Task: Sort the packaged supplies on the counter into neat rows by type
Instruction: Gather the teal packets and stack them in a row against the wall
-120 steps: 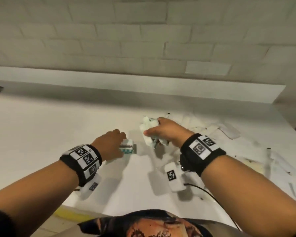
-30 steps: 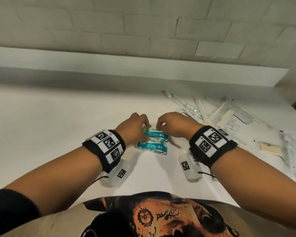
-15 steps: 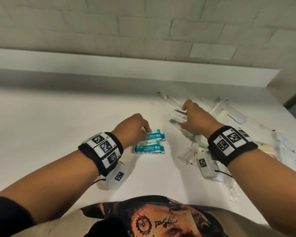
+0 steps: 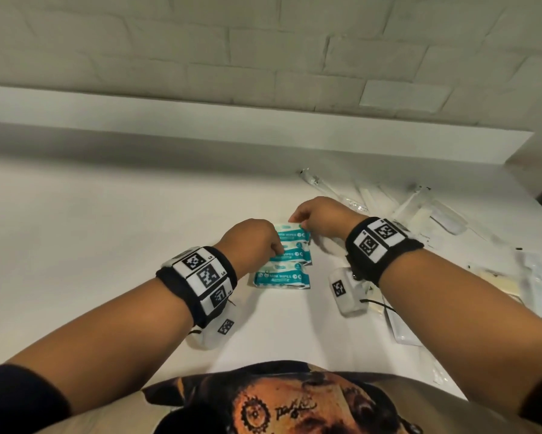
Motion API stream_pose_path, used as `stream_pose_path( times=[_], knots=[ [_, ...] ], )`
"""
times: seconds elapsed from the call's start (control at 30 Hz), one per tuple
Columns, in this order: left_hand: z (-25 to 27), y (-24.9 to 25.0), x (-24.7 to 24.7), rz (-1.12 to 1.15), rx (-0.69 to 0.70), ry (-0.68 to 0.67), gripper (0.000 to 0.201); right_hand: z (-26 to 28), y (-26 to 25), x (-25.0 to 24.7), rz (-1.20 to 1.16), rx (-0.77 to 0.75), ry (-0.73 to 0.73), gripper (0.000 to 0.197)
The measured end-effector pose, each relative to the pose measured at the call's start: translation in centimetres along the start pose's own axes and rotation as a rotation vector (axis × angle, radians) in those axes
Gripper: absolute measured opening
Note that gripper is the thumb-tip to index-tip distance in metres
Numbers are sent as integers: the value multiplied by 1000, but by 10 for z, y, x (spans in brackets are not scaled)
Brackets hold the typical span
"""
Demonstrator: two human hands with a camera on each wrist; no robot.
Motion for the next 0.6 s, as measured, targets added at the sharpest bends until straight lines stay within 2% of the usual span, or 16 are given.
stream_pose_path(
  times=[0.07,0.13,0.2,0.23,0.27,0.37,0.4,0.47,0.6],
  knots=[
    [1,0,-1,5,9,-10,25,-1,-1,-2,166,-16,17,29],
    [2,0,-1,24,20,-29,25,6,5,-19,198,-7,120,27],
    [3,0,-3,50,28,-26,26,19,23,-38,205,79,211,19],
    [2,0,-6,59,32,-8,27,25,33,-43,242,138,206,14],
    [-1,2,-9,60,36,13,28,32,42,-42,307,197,165,18],
    [-14,8,-12,-1,25,32,32,46,60,-19,423,285,47,52],
    [-18,10,-11,-34,17,26,33,48,62,-12,407,275,50,57],
    [-25,13,-7,-91,9,19,34,49,64,-5,328,235,35,53],
    [-30,14,-5,-102,-16,38,31,46,63,-10,-31,196,-110,22]
  ],
)
Point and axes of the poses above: each hand's wrist, its own z-axis away from the middle knuckle, its own x-axis out of the palm, y = z × x, the point moved 6 cm from there along -z, towards the middle knuckle, and after that the axes turned 6 degrees about -y, right-handed, at the moved point
